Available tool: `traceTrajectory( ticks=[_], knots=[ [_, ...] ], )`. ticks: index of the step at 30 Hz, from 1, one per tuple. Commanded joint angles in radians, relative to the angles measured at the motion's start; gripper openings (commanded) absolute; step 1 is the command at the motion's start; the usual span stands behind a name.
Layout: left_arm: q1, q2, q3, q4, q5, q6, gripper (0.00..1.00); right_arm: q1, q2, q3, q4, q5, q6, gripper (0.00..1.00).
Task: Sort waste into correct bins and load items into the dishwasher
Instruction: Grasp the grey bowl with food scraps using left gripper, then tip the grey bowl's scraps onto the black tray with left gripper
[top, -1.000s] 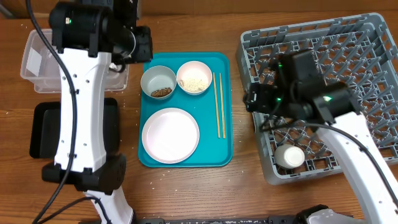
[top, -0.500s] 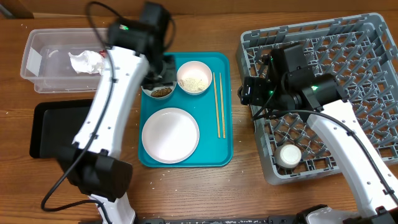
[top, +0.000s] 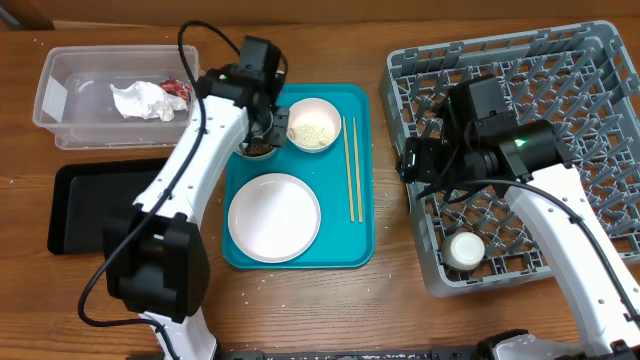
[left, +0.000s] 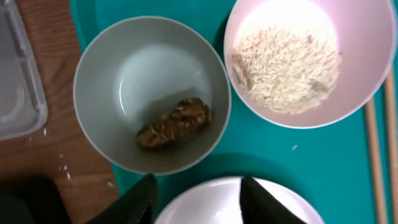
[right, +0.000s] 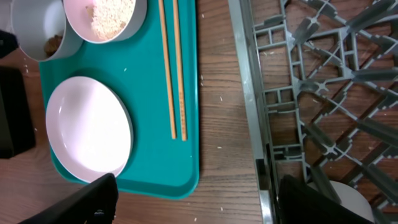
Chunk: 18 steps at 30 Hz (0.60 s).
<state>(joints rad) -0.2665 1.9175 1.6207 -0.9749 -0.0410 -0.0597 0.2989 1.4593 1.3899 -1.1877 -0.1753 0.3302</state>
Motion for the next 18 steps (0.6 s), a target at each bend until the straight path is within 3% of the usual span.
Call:
traceTrajectory(
  ticks=[1, 13, 16, 18],
  knots=[
    [-0.007, -0.021, -0.066, 0.035, 0.034, 0.189, 0.51, -0.002, -0.028, 0.018, -0.005, 0.002, -0.024, 0.85],
    [-0.009, 0.104, -0.127, 0.147, 0.032, 0.308, 0.50, -0.002, -0.028, 0.018, -0.005, 0.002, -0.024, 0.86],
    [-0.009, 0.143, -0.127, 0.165, 0.033, 0.307, 0.39, -0.002, -0.028, 0.018, -0.005, 0.009, -0.024, 0.86],
    [-0.009, 0.153, -0.126, 0.167, 0.031, 0.306, 0.24, -0.002, -0.028, 0.018, -0.005, 0.018, -0.024, 0.86]
  ],
)
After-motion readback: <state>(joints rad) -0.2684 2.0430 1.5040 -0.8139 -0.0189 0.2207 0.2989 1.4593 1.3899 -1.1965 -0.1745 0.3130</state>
